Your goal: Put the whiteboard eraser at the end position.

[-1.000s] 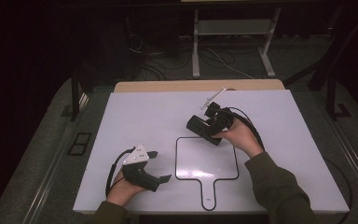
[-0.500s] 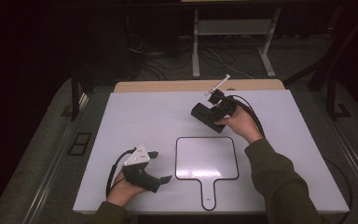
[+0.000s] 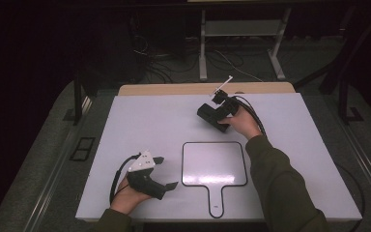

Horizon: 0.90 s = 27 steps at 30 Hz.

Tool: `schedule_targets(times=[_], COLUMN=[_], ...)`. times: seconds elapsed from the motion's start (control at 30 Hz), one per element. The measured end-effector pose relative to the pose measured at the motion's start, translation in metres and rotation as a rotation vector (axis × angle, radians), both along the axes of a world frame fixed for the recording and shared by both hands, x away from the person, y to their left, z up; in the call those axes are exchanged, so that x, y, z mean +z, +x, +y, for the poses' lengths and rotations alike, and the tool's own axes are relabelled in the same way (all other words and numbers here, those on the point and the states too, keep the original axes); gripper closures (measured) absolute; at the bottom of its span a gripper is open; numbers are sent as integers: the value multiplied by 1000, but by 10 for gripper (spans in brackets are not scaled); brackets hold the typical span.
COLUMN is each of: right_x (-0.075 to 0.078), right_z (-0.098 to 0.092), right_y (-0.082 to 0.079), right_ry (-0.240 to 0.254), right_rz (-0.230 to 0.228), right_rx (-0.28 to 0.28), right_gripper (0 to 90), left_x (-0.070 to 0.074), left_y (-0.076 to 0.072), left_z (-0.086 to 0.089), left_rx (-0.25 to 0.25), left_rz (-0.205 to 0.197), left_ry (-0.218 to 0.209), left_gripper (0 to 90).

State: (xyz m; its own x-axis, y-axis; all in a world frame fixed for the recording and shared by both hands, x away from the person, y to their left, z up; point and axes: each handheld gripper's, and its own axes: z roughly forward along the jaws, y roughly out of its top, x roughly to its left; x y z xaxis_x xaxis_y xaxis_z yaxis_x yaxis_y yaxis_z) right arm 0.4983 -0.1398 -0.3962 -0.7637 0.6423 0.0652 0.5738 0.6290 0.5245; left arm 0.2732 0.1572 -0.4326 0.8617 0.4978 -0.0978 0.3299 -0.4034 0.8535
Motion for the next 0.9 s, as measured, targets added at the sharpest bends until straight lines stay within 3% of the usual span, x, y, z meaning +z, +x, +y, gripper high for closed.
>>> schedule_targets(times=[0.57,0.7,0.9], right_x=[-29,-27,-17], right_z=[12,11,8], right_y=[16,15,12], right_ry=[-98,-86,-13], right_rz=[25,5,-4], right_rx=[-2,5,-21], right_gripper=[382,381,334], left_x=[0,0,0], left_y=[0,0,0], left_z=[1,1,1], left_rx=[4,3,5], left_rz=[0,-1,2], left_ry=[-6,-5,-8], left_gripper=[0,0,0])
